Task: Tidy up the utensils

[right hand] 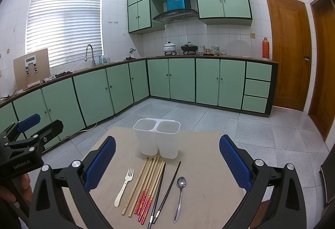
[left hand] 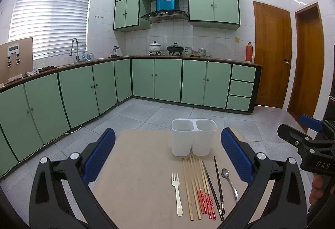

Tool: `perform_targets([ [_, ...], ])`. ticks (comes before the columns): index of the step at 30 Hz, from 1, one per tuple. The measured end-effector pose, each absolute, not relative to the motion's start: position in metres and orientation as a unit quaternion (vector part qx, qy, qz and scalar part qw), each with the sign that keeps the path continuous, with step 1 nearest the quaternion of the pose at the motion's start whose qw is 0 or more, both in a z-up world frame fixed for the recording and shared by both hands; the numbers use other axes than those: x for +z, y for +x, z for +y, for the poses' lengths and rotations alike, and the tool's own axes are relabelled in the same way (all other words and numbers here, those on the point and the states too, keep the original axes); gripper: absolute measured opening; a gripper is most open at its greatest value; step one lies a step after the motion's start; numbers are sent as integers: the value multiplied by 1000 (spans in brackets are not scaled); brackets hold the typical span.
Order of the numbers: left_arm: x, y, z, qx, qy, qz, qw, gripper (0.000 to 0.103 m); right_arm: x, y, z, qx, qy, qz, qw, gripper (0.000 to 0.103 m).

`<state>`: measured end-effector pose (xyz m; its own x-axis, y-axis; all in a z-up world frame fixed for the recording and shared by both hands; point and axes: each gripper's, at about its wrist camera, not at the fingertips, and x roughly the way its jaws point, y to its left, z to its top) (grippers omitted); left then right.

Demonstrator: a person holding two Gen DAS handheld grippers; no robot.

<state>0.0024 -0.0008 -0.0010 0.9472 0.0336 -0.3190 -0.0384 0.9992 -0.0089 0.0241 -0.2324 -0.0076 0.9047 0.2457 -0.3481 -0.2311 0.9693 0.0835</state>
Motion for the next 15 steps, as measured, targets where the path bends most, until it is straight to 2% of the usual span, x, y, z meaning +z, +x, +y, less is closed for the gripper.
perform_targets([
  [15,4,0,11,21,-9,163,986,98,-11,25,-234,123,20,182,975,97],
])
